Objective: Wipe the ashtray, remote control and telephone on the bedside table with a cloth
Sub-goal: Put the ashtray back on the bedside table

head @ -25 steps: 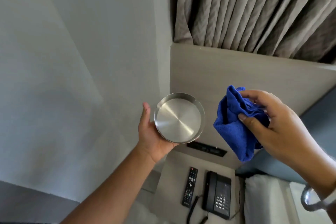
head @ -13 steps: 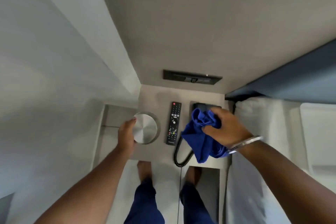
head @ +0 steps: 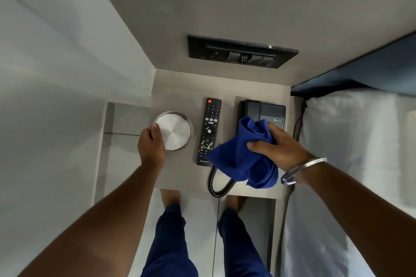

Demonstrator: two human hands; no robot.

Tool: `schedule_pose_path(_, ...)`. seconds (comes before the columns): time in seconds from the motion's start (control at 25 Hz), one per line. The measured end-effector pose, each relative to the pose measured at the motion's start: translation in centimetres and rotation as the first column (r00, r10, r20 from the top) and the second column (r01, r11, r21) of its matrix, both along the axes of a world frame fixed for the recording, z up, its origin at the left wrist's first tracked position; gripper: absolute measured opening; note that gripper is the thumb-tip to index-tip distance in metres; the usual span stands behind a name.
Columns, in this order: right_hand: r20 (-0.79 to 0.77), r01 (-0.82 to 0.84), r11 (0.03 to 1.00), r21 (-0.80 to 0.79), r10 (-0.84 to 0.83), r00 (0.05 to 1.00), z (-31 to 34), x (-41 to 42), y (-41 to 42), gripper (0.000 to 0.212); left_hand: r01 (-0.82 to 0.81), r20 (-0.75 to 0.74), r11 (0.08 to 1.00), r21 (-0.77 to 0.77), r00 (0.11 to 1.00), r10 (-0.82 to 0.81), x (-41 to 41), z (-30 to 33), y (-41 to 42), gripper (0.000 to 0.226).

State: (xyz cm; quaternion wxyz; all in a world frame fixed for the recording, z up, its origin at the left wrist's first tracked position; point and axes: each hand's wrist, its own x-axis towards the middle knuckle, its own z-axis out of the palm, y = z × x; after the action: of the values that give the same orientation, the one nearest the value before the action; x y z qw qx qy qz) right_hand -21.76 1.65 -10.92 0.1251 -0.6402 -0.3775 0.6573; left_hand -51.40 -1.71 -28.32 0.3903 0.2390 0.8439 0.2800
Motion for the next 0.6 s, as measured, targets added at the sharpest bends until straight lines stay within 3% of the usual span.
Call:
schedule_pose_path(0.16, -0.155, 0.219, 0.956, -0.198, -0.251, 0.956, 0.1, 0.8, -0.3, 0.056, 0.106, -0.261, 0.977, -0.185, 0.953, -0.153, 0.9, 2.5, -0.3, 0.055)
schedule_pose_path(0.24, -0.206, 0.29, 0.922, -0.256, -0.345, 0.916, 0.3, 0.7, -0.3, 0.061, 0.239, -0.339, 0.971, 0.019, 0.915, -0.218, 2.3, 5.5, 0.1, 0.057)
schedule_pose_path(0.28, -0.259, 0.316, 0.904, -0.289, -0.392, 0.883, 0.5, 0.5, -0.2, 0.06, 0.309, -0.243, 0.936, 0.17, 0.933, -0.264, 3.2, 6.9, 0.5, 0.053)
schedule_pose_path(0.32, -0.332, 0.332, 0.885, -0.325, -0.436, 0.836, 0.8, 0.3, -0.1, 0.057, 0.296, 0.007, 0.919, 0.262, 0.951, -0.308, 4.3, 8.4, 1.1, 0.051)
schedule_pose_path(0.36, -0.417, 0.33, 0.875, -0.354, -0.464, 0.781, 1.2, 0.0, 0.0, 0.054, 0.229, 0.38, 0.942, 0.244, 0.872, -0.31, 5.6, 10.1, 1.8, 0.058)
schedule_pose_path(0.4, -0.483, 0.311, 0.878, -0.363, -0.463, 0.743, 1.5, -0.1, 0.1, 0.055, 0.177, 0.697, 0.972, 0.157, 0.677, -0.236, 6.9, 11.8, 2.3, 0.072)
schedule_pose_path(0.44, -0.509, 0.282, 0.894, -0.347, -0.432, 0.744, 1.7, -0.3, 0.1, 0.059, 0.162, 0.879, 0.983, 0.087, 0.452, -0.152, 7.7, 13.0, 2.6, 0.086)
schedule_pose_path(0.48, -0.485, 0.255, 0.916, -0.309, -0.383, 0.787, 2.0, -0.6, 0.0, 0.064, 0.151, 0.952, 0.987, 0.06, 0.288, -0.102, 8.3, 13.4, 2.8, 0.095)
schedule_pose_path(0.6, -0.25, 0.142, 0.984, -0.105, -0.165, 0.954, 2.5, -1.3, -0.1, 0.073, 0.081, 0.989, 0.997, -0.011, 0.15, -0.001, 8.9, 13.3, 2.9, 0.1)
